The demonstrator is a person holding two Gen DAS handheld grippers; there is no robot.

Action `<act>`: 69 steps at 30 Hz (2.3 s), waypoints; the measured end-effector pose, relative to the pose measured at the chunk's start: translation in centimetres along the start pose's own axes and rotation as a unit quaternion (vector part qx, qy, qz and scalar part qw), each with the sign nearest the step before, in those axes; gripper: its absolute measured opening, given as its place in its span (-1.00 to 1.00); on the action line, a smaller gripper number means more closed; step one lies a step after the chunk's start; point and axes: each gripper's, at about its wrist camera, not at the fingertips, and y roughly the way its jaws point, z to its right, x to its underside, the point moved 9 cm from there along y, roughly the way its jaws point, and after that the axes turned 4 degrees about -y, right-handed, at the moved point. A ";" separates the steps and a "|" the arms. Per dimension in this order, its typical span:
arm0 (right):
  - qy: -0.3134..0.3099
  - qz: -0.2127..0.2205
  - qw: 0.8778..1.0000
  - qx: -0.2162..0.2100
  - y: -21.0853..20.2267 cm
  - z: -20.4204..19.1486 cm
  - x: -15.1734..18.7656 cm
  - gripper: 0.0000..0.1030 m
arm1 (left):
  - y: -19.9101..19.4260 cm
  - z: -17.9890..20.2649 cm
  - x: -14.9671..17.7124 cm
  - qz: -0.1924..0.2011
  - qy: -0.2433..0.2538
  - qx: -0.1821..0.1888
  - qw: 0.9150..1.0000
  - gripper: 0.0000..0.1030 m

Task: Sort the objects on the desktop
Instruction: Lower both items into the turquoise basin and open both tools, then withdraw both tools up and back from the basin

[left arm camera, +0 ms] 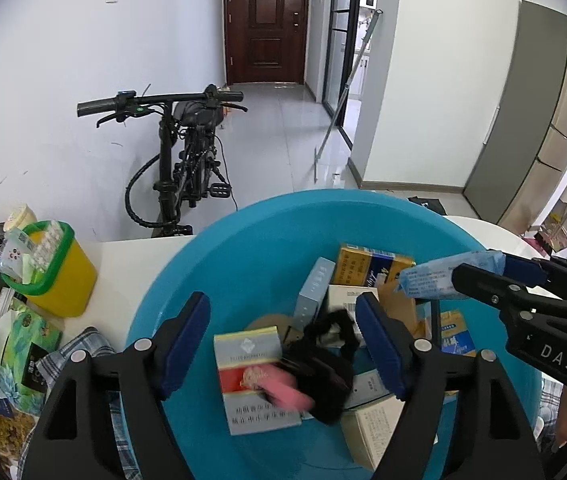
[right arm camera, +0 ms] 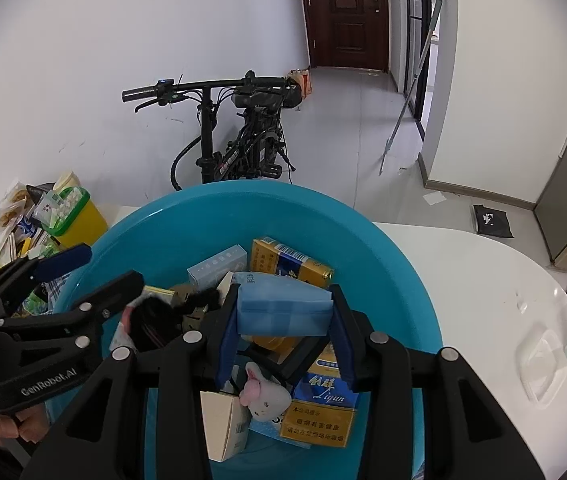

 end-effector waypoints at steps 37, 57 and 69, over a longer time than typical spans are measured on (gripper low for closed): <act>0.010 0.049 0.998 0.035 -1.0 1.6 -1.3 0.90 | -1.2 -1.3 -1.4 0.040 -0.034 0.004 0.999 0.68; 0.008 0.179 0.981 0.070 -6.7 1.8 -4.0 0.99 | -7.8 -1.4 -4.2 0.177 -0.020 0.000 0.984 0.69; -0.010 0.298 0.952 0.074 -12.0 0.8 -5.3 0.99 | -12.5 -1.1 -5.3 0.283 -0.012 0.011 0.959 1.00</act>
